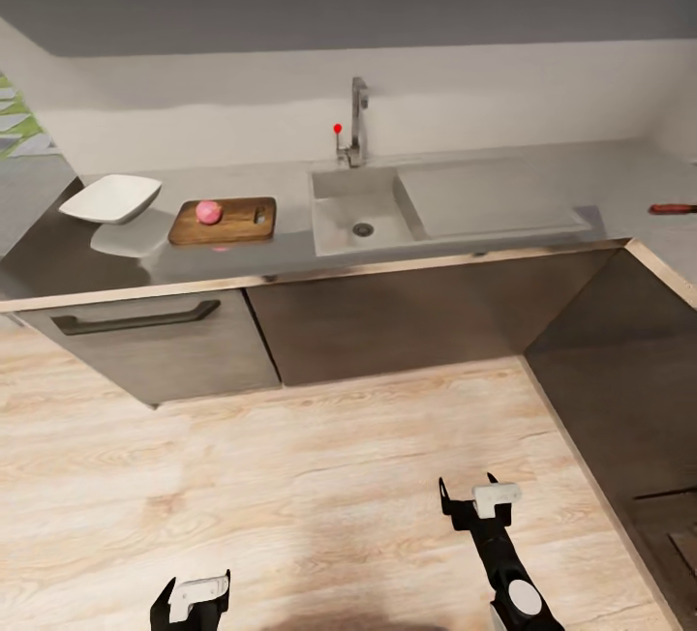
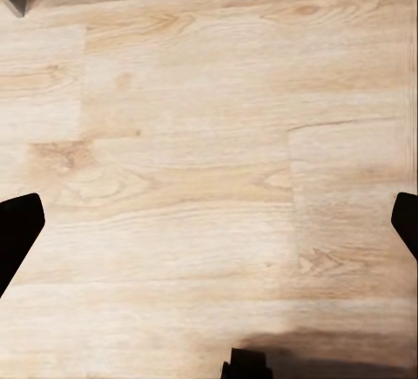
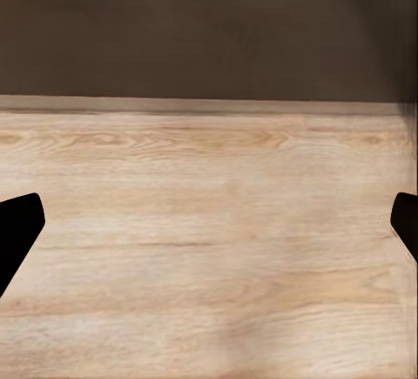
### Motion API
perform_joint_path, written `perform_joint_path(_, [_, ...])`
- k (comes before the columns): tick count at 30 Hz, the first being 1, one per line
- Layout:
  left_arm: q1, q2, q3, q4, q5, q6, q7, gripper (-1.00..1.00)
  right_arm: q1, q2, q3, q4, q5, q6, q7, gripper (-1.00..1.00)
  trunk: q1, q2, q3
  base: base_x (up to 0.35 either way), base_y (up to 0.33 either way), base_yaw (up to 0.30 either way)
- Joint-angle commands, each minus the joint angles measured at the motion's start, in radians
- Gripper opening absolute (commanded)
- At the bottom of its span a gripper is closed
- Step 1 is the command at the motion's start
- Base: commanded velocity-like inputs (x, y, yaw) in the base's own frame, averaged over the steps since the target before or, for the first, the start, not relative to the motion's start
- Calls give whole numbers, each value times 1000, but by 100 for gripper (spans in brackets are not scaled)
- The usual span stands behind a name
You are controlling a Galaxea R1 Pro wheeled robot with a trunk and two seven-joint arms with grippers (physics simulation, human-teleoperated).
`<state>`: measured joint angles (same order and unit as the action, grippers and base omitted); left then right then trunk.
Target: In the kitchen, take the Vidalia onion out of the sink, dice it on the chopping board with the paring knife, put the diced onion into the bowl on the countertop, then place both the paring knife and the chopping board into the sink.
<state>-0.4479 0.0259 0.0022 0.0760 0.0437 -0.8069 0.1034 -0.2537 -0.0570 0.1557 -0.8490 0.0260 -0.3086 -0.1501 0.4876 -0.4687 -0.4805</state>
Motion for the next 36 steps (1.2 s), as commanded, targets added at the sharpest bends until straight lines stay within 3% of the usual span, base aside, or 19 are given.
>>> perform_joint_path(1, [-1, 0, -1, 4, 4, -6, -1, 100, -1, -1, 5, 1, 6, -1, -9, 100, 1, -1, 0, 150, -162, -173])
perform_joint_path(24, [-1, 0, -1, 4, 4, -4, -1, 100, -1, -1, 7, 1, 12, -3, -9, 100, 1, -1, 23, 171, -162, -157])
perform_joint_path(30, [-1, 0, -1, 4, 4, 42, -2, 100, -1, -3, 14, 1, 24, 1, -8, 100, 1, -1, 24, 102, -75, -6])
perform_joint_path(33, [-2, 0, 0, 3, 4, 51, -2, 100, -1, -4, 13, -31, 40, 32, -10, 100, 1, -1, 24, 15, -11, -1])
perform_joint_path(36, [-2, 0, 0, 2, 4, 54, -2, 100, -2, -5, 11, -117, 46, 146, -24, 100, 1, -1, 24, 5, -4, 0])
